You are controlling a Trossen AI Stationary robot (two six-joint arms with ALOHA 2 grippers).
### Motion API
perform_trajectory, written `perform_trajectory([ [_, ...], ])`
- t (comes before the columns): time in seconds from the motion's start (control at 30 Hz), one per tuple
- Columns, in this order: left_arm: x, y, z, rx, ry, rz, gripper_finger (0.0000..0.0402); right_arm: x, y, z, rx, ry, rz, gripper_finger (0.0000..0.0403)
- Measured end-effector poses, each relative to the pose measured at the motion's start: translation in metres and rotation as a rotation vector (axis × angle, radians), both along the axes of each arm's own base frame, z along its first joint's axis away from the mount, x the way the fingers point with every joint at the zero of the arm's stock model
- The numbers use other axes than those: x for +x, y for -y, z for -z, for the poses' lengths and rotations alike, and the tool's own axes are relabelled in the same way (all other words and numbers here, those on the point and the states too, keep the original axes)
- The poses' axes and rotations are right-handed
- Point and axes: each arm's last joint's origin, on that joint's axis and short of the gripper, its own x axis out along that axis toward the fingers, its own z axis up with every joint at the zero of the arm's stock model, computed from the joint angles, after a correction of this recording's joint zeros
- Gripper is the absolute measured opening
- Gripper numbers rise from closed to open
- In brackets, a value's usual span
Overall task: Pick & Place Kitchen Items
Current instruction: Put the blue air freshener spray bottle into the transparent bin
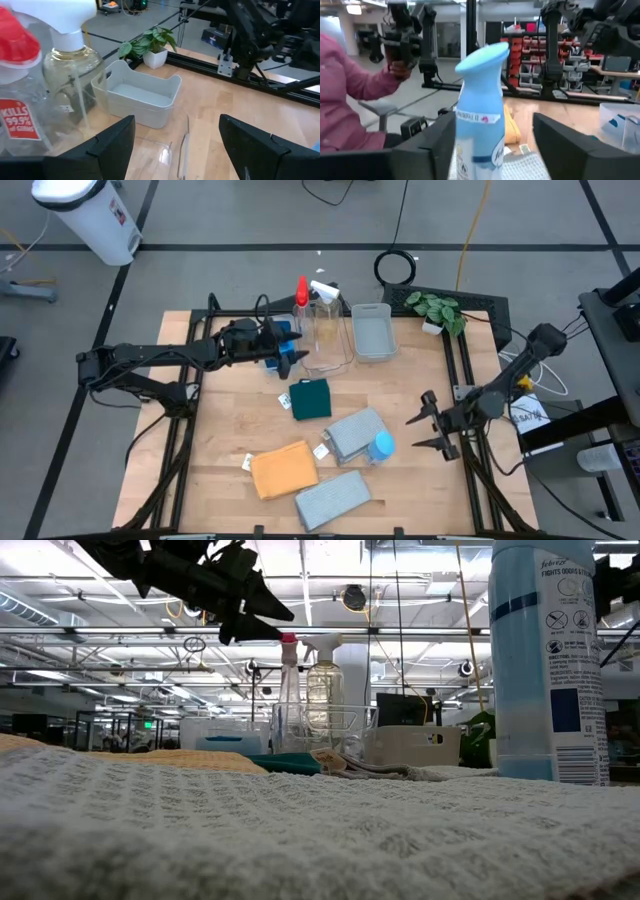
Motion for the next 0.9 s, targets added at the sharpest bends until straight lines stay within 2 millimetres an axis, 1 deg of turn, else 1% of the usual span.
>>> perform_trajectory([
  [0.17,0.000,-0.001,0.000,-0.007,0.003,-0.033,0.0287,0.008,-0.006,-0.001,-0.014,0.001,0.027,0.0325],
  [0.23,0.000,-0.001,0.000,-0.008,0.003,-0.037,0.0287,0.013,-0.007,-0.003,0.007,-0.014,0.080,0.0346],
  [0.3,0.000,-0.001,0.000,-0.009,0.003,-0.036,0.0287,0.020,-0.010,-0.007,0.021,-0.034,0.131,0.0357],
  [0.4,0.000,-0.001,0.000,-0.008,0.003,-0.036,0.0287,0.033,-0.017,-0.018,0.040,-0.069,0.164,0.0359],
  [0.57,0.000,-0.001,0.000,-0.008,0.003,-0.036,0.0287,0.056,-0.036,-0.034,0.004,-0.160,0.166,0.0344],
  [0.7,0.000,-0.001,0.000,-0.008,0.002,-0.036,0.0287,0.073,-0.051,-0.037,-0.034,-0.243,0.172,0.0333],
  [0.9,0.000,-0.001,0.000,-0.008,0.002,-0.036,0.0287,0.091,-0.064,-0.044,-0.028,-0.251,0.185,0.0324],
])
